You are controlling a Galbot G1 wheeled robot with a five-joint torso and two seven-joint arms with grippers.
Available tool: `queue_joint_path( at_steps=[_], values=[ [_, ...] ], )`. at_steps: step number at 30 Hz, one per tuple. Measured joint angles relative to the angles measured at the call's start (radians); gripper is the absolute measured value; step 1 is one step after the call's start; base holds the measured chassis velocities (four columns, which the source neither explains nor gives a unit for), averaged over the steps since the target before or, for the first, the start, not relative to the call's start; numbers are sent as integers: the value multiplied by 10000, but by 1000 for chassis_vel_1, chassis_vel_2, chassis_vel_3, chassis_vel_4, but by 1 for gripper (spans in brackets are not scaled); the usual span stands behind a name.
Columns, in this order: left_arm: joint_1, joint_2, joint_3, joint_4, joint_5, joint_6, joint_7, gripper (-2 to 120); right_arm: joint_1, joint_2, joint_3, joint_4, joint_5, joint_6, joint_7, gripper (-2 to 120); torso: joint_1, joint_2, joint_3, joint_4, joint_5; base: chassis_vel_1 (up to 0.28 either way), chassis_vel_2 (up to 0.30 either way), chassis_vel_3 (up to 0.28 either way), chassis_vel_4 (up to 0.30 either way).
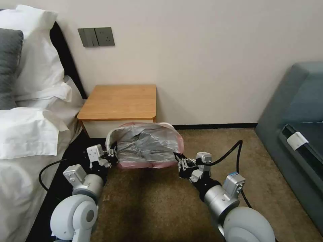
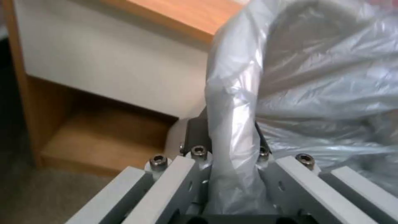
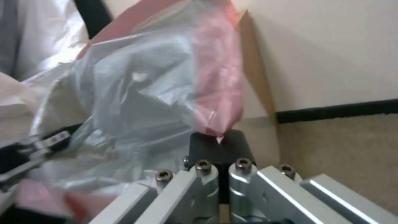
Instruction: Pick up the garbage bag from the table and place it over the trash can.
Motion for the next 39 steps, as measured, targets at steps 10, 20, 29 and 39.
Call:
queue_joint_path(
  at_steps=[10,20,29,39],
  values=[
    [256,-60,-50,-182,-418,418,-42,4,240,69,140,-563,-759,428,-83,0,0,0,1,-1,0,0,0,0,0],
    [183,16,-171,-37,-243,381,-107,3,152,109,172,105,-447,148,41,0,1,0,0,0,0,0,0,0,0],
    [104,8,-123,80,-245,348,-226,3,-37,90,86,320,-513,-103,134,0,0,0,0,0,-1,0,0,0,0],
    [-35,17,-87,2,-645,472,-465,3,-38,93,15,-94,-1049,-240,260,0,0,0,0,-2,-2,0,0,0,0]
  ],
)
